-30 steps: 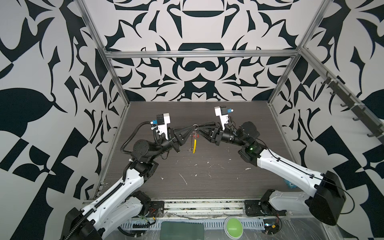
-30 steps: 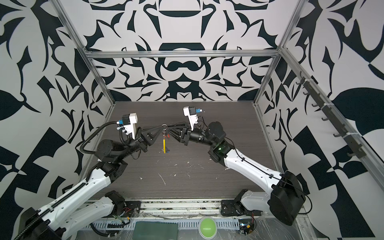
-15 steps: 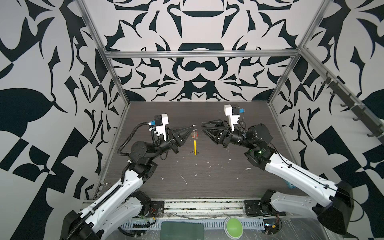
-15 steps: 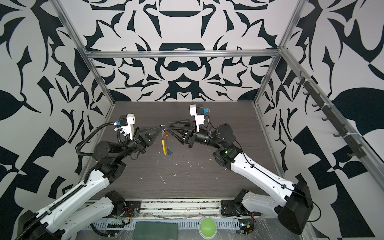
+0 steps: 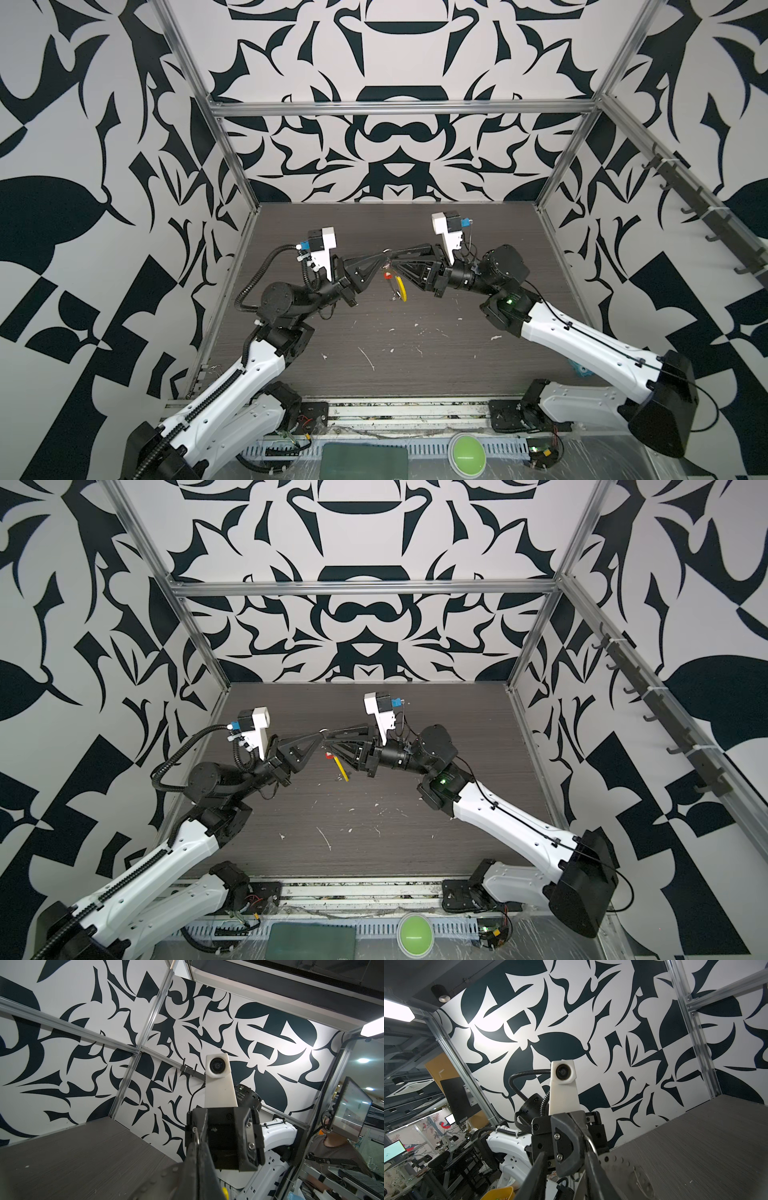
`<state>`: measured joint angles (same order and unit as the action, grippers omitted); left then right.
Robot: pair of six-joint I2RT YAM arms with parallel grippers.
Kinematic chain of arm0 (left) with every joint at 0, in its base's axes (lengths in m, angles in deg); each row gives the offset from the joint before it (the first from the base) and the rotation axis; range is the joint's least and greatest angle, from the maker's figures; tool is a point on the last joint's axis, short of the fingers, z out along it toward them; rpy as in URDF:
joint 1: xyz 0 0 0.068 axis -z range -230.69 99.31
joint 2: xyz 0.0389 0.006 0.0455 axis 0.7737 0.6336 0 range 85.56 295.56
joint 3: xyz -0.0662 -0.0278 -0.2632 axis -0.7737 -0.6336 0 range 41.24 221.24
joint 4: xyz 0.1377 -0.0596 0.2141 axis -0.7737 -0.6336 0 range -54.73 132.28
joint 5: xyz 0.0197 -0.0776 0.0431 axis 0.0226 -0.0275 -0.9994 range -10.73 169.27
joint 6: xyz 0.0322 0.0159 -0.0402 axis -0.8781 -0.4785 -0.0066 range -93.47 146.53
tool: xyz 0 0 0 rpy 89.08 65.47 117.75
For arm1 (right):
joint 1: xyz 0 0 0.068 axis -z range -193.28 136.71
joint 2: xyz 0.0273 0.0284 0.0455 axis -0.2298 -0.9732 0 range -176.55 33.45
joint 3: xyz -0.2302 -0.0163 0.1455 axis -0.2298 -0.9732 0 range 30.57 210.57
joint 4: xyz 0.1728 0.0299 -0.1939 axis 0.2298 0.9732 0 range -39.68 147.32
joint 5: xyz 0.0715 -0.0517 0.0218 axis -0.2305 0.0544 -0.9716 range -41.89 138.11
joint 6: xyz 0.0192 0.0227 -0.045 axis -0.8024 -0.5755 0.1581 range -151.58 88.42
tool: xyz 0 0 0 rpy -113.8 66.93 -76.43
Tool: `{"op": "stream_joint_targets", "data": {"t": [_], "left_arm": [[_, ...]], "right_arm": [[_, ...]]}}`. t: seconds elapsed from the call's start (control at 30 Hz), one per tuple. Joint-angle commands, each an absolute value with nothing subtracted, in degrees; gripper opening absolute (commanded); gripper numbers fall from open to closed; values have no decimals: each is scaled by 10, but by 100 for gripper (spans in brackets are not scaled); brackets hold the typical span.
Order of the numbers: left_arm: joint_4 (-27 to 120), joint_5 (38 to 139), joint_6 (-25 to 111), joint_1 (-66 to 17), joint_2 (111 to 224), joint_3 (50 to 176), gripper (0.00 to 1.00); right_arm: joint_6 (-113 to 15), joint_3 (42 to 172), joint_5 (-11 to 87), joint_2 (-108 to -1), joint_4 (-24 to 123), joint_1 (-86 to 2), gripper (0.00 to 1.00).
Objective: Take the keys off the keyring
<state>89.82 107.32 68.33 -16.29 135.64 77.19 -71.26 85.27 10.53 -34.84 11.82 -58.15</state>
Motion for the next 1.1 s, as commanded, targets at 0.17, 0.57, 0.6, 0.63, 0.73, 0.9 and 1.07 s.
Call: {"op": "stream_joint_targets", "data": {"t": [0.17,0.57,0.6,0.63,0.73,0.9,1.07], "left_arm": [[923,1077,688,-163,1341,765,0],[941,1091,701,-163,1347,766,0],[940,1090,701,-163,1346,766,0],[940,1090,701,-163,1346,766,0],[940,1087,700,-163,1346,763,0],[941,1085,701,-163,1349,763,0],[942,1086,704,-163,1353,764,0]], "right_arm": [[-656,855,163,-293,142,-583,44],[-690,882,108,-342,131,-583,33],[-692,881,107,-343,125,-583,32],[-695,881,105,-343,122,-583,30],[-699,878,103,-342,113,-583,28],[-708,879,96,-346,103,-583,20],[-713,877,95,-347,97,-583,1]]}}
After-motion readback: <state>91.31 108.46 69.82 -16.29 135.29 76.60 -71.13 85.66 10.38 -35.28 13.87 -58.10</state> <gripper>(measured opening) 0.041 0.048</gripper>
